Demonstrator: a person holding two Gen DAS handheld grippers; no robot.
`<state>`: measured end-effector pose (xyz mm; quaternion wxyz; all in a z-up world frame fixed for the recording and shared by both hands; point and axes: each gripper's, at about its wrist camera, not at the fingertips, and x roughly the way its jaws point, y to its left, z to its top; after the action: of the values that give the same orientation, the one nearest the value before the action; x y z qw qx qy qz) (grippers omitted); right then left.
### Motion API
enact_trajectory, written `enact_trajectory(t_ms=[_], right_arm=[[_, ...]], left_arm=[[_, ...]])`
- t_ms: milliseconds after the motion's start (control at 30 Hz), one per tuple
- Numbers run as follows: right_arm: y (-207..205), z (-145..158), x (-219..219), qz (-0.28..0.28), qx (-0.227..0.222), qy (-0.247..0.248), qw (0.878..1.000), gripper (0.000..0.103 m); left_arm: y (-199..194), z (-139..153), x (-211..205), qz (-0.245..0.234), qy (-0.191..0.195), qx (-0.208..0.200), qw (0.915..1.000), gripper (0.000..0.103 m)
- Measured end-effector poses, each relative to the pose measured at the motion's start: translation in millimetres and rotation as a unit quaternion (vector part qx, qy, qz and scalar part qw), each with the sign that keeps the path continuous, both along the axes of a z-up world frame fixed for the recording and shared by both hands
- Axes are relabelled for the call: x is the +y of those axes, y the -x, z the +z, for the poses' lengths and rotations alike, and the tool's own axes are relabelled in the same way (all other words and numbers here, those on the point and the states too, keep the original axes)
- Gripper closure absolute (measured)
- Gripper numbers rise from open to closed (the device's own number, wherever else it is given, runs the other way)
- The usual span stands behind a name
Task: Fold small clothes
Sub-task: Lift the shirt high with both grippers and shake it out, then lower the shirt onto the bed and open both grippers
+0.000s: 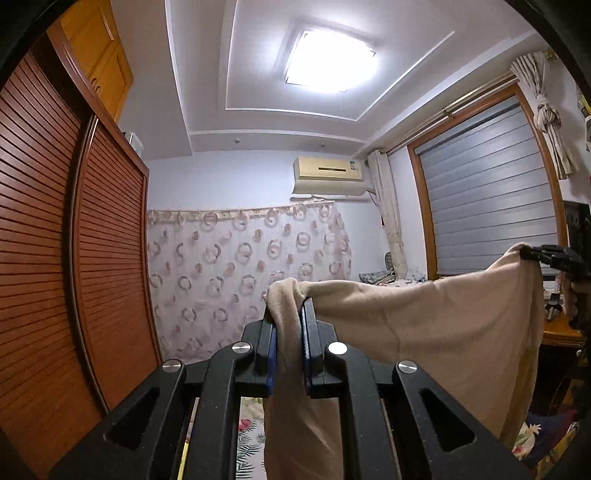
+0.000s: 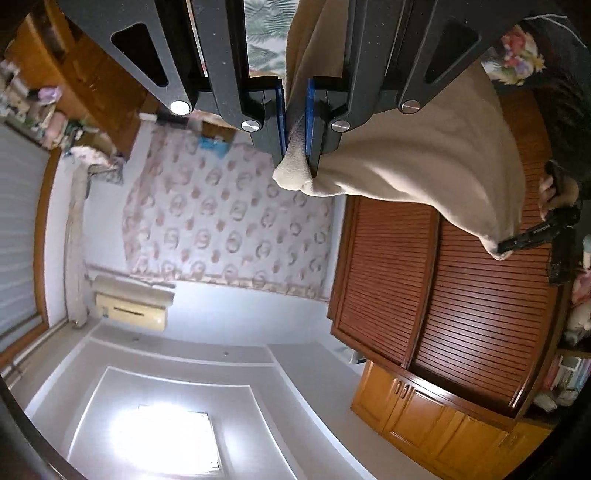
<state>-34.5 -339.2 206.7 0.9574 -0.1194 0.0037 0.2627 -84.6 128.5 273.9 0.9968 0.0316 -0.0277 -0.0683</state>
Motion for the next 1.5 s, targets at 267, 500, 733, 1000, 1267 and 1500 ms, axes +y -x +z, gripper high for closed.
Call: enact_trajectory(t_ms=[267,500,733,1000,1267,1500], right_arm=[[-54.8,-31.0,53.7,-0.059,0.021,0.057,0.996,0.095],[-156.7,-79.6,95.1,-0.084,0.085,0.085,0.989,0.095],[-245.9,-132.1,127.0,-0.104,0.154,0.090,0.978,0.095],[-355.0,-115.5,145.4,-0.122,0.240,0.108,0.957,0.095],[-408.1,-102.2,151.6,-0.127,0.298,0.113,0.939,0.095],[-392.7,-93.8,153.2,-0.129,0.308,0.099,0.937,0.095]], left_arm=[[-79.5,-41.3,-10.3,0.030,-0.018,0.049,0.9982,0.091],[-196.3,-118.9,-7.9,0.038,-0.012,0.130,0.9907,0.091],[-298.2,-193.7,-18.3,0.040,-0.024,0.213,0.9760,0.091],[-368.6,-255.7,-28.6,0.031,-0.029,0.291,0.9557,0.091],[-396.2,-285.1,-40.7,0.028,-0.035,0.329,0.9432,0.091],[-409.7,-289.2,-43.1,0.030,-0.045,0.340,0.9388,0.077]])
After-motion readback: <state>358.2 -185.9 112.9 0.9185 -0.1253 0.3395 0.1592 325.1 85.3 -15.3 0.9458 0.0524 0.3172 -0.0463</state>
